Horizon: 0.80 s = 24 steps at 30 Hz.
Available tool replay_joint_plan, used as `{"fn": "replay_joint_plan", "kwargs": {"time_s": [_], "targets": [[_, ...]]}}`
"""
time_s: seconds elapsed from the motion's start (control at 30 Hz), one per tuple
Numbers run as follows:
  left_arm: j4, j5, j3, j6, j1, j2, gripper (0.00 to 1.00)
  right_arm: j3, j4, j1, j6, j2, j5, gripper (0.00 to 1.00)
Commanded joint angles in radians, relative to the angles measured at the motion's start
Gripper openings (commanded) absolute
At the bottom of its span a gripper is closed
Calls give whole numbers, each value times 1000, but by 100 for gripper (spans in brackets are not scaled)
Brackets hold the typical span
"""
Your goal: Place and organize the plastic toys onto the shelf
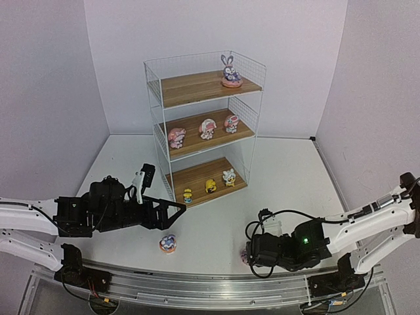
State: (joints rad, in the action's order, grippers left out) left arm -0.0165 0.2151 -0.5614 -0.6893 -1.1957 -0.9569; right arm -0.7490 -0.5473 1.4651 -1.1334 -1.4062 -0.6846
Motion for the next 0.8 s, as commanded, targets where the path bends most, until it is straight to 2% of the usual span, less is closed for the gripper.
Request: {"fn": "replay_joint_plan", "kwargs": {"time_s": [0.0,0.2,0.43,0.6,0.7,0.77], "targets": [[-63,-13,9,-16,2,-8,100,50,140,3,-56,-17,-14,75],[-72,-15,2,-15,2,-28,100,84,219,15,-64,-56,59,63],[-74,-16,-2,-24,2,-47,100,25,205,42,-51,-131,2,45],[-74,-17,7,-34,3,-43,100,37,181,46,-102,-122,-52,27],[-76,-17,16,-44,2,-34,100,35,176,46,-98,-116,-63,7],[-83,-19,23,-47,3,-27,100,27,176,46,-75,-108,-64,0]]}}
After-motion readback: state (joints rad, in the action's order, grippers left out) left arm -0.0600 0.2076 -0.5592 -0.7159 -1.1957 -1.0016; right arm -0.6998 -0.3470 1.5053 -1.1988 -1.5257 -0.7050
